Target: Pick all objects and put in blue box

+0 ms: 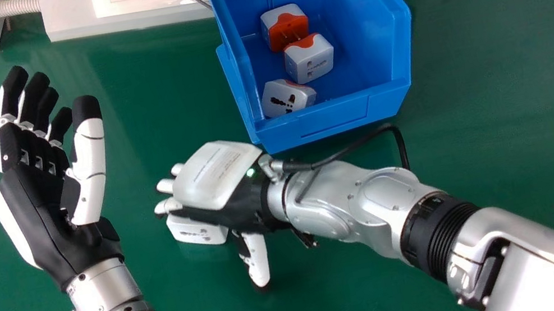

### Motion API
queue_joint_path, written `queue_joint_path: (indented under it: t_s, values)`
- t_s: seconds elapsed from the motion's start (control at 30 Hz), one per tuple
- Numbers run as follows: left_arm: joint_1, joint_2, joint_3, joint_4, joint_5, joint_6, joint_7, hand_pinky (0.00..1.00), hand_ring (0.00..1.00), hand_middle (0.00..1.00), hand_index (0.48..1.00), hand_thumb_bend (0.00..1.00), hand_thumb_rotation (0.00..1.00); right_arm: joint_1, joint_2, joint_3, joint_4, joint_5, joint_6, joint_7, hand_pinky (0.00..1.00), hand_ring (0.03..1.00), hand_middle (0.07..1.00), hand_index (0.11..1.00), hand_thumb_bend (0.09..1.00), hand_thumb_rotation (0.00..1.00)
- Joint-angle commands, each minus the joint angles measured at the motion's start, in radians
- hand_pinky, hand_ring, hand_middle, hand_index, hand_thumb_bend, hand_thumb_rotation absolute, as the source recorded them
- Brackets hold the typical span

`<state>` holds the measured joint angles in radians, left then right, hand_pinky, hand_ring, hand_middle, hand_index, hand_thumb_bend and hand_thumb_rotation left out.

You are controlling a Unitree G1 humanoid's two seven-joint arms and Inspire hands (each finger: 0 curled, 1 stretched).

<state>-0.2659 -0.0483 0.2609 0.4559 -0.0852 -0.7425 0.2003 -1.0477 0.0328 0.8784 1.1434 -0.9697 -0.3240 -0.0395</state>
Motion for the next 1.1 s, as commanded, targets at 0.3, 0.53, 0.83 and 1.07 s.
queue_joint_path:
  t_s: [0.3,0.53,0.83,1.07]
  values:
    - [-0.019,0.0,-0.003,-0.006,0.006,-0.017,0.005,0.79,0.83,0.82,0.817,0.69,0.4,0.007,0.012,-0.008,0.031,0.002,-0.015,-0.098,0.61,0.724,0.776,0.748,0.767,0.04]
    - [-0.018,0.003,-0.001,-0.005,0.008,-0.016,0.007,0.79,0.83,0.82,0.817,0.69,0.41,0.015,0.01,-0.018,0.037,0.001,-0.005,-0.15,0.58,0.686,0.724,0.694,0.718,0.04]
    - [-0.017,0.001,-0.002,-0.005,0.006,-0.018,0.004,0.78,0.82,0.82,0.816,0.69,0.41,0.02,0.0,-0.015,0.039,-0.015,0.019,-0.235,0.35,0.432,0.601,0.592,0.626,0.02]
    - [-0.017,-0.001,-0.002,-0.005,0.01,-0.015,0.009,0.78,0.82,0.82,0.815,0.69,0.41,0.018,-0.003,-0.005,0.045,-0.019,0.016,-0.252,0.23,0.29,0.537,0.54,0.579,0.01]
